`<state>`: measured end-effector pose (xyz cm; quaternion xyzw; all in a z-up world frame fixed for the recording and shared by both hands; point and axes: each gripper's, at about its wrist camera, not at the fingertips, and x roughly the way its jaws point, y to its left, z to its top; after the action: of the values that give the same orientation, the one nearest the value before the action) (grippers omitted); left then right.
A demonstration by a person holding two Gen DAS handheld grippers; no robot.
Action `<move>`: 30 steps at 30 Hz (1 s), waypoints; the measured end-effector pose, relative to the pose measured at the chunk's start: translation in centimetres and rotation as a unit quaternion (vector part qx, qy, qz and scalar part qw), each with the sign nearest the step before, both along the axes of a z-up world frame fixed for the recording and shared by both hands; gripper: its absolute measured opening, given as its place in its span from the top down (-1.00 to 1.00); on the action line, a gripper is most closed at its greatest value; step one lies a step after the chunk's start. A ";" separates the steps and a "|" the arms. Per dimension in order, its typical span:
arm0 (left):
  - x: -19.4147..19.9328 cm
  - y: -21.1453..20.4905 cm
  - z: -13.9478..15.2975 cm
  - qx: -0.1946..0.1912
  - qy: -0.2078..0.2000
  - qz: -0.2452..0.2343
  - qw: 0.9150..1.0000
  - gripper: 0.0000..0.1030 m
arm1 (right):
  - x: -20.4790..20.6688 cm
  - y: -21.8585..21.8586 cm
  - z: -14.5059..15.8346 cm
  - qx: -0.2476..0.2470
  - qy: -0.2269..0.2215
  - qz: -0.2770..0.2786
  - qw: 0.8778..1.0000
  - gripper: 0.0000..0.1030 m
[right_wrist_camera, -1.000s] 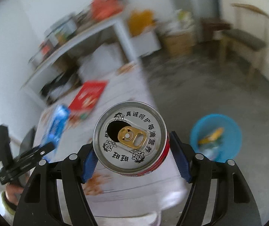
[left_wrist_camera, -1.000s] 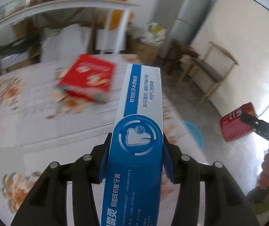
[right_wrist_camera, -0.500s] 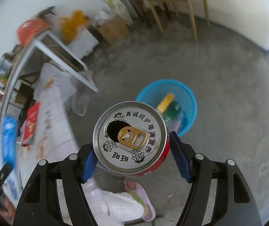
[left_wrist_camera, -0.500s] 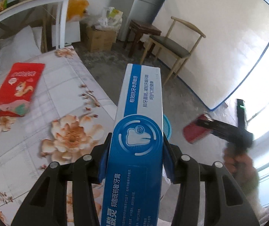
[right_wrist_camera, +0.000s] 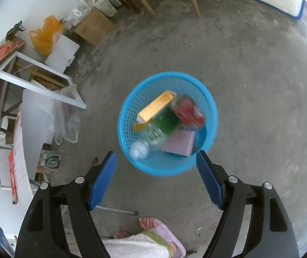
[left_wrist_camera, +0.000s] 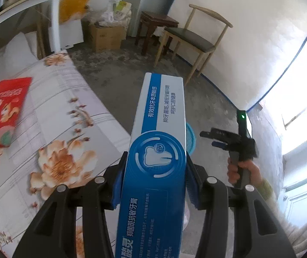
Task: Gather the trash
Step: 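Carry can and toothpaste box to the wastebasket and open both grippers, then move both tools back over the table toward the red snack bag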
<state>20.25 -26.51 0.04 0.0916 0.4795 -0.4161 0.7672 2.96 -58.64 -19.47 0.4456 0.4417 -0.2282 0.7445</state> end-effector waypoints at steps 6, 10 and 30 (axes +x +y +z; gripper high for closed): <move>0.6 -5.0 -2.0 0.029 0.038 -0.041 0.998 0.09 | -5.0 1.2 0.3 0.007 -0.005 -0.019 1.000 -0.50; 1.5 -9.8 -4.4 0.056 0.091 -0.064 0.992 0.09 | -8.4 1.5 -0.5 0.023 0.011 -0.039 0.999 -0.51; 1.4 -7.4 -0.6 -0.017 0.043 -0.036 0.998 -0.57 | -9.4 3.4 -0.8 0.057 0.021 -0.038 0.997 -0.55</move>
<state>21.63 -33.86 -0.58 0.0771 0.5015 -0.4550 0.7318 -6.40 -55.23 -20.25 0.4990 0.4520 -0.2400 0.6994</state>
